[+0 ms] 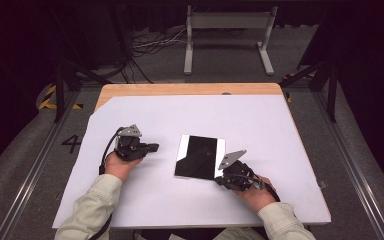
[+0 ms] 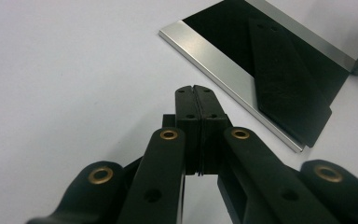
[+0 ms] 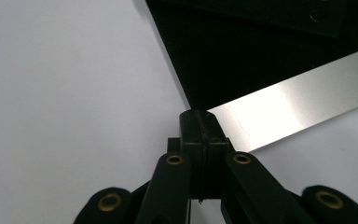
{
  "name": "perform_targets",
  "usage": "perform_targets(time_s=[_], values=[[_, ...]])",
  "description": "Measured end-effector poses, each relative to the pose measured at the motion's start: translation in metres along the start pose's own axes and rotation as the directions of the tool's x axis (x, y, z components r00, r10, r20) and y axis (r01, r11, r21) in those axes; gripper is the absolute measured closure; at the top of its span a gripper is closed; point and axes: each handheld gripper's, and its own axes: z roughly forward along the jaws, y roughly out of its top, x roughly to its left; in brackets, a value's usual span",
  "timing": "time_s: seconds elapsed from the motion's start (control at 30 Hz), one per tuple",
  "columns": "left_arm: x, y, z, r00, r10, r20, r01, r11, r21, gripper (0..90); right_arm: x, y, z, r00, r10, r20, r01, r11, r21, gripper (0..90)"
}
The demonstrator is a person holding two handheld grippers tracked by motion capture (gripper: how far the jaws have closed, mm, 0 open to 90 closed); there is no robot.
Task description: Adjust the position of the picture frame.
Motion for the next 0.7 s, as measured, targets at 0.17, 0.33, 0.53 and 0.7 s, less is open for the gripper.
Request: perform_targets(time_s=[0.17,0.33,0.53,0.7], values=[[0.001,0.002,0.002,0.9996,0.006,-0.026,-0.006,1.0000,0.002,89.2,-0.011,0.001,0.000,0.9996,0.020,0.022,-0.020,1.000,-0.007,90.0],[0.001,0.006,0.003,0.9987,-0.004,-0.050,0.005,1.0000,0.004,89.3,-0.024,0.003,0.002,0.9975,0.041,0.057,-0.041,0.999,-0.014,90.0],[0.008,0.008,0.006,0.9944,-0.048,-0.093,0.047,0.9988,-0.013,89.3,-0.039,0.008,0.006,0.9932,0.063,0.098,-0.062,0.998,-0.019,90.0],[0.012,0.010,0.010,0.9877,-0.086,-0.130,0.085,0.9963,-0.017,89.5,-0.050,0.014,0.010,0.9892,0.083,0.121,-0.080,0.996,-0.030,90.0]])
